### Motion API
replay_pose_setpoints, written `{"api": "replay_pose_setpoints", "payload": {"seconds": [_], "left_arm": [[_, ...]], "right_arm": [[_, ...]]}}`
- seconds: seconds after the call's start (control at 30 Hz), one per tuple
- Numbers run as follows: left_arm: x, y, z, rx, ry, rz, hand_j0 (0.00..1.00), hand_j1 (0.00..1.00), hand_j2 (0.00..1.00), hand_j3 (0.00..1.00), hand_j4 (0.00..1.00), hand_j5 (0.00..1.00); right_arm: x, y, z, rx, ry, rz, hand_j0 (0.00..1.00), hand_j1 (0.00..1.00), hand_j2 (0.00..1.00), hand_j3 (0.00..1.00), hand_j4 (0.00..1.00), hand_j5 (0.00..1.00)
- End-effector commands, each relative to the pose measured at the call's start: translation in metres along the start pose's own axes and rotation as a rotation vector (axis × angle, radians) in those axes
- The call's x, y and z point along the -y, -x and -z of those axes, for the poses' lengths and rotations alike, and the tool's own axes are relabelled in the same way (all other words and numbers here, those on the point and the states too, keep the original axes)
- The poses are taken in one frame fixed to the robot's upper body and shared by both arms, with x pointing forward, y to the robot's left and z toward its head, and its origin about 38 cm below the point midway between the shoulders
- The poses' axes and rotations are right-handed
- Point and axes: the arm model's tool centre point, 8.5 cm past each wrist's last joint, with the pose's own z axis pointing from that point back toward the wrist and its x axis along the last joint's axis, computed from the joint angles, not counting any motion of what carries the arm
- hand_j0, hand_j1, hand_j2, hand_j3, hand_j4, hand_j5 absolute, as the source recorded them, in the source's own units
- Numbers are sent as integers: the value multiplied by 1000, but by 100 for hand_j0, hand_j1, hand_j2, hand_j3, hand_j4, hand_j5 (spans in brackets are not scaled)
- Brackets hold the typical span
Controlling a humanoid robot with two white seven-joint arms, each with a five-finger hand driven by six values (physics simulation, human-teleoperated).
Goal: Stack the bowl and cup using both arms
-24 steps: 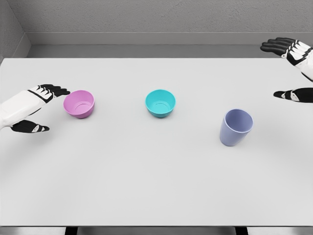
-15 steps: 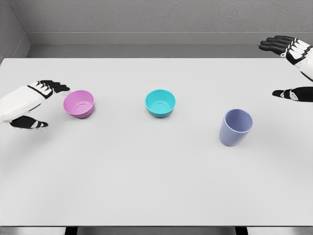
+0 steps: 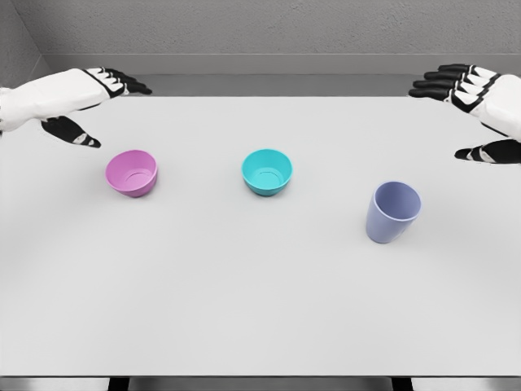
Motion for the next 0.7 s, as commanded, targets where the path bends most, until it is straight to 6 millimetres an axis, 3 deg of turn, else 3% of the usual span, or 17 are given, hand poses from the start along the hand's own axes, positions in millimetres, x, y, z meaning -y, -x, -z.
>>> {"api": "replay_pose_setpoints", "payload": {"seconds": [0.0, 0.1, 0.23, 0.4, 0.5, 0.67], "left_arm": [[17, -5, 12, 41, 39, -54, 100, 100, 100, 100, 100, 100], [9, -10, 24, 65, 57, -30, 100, 100, 100, 100, 100, 100], [-17, -12, 31, 74, 15, -1, 100, 100, 100, 100, 100, 100], [-3, 3, 57, 20, 98, -59, 100, 100, 100, 100, 100, 100], [4, 12, 59, -24, 133, -82, 100, 100, 100, 100, 100, 100], [10, 7, 67, -14, 196, -54, 100, 100, 100, 100, 100, 100]], "right_arm": [[-12, -2, 6, 8, -63, 3, 100, 100, 100, 100, 100, 100], [-17, -4, 6, 11, -76, 3, 100, 100, 100, 100, 100, 100], [-17, -2, 4, 2, -96, -14, 100, 100, 100, 100, 100, 100], [-17, 1, 1, -17, -137, -69, 100, 100, 100, 100, 100, 100], [-16, 1, 1, -18, -140, -76, 100, 100, 100, 100, 100, 100], [-12, 3, -3, -25, -161, -88, 100, 100, 100, 100, 100, 100]]}}
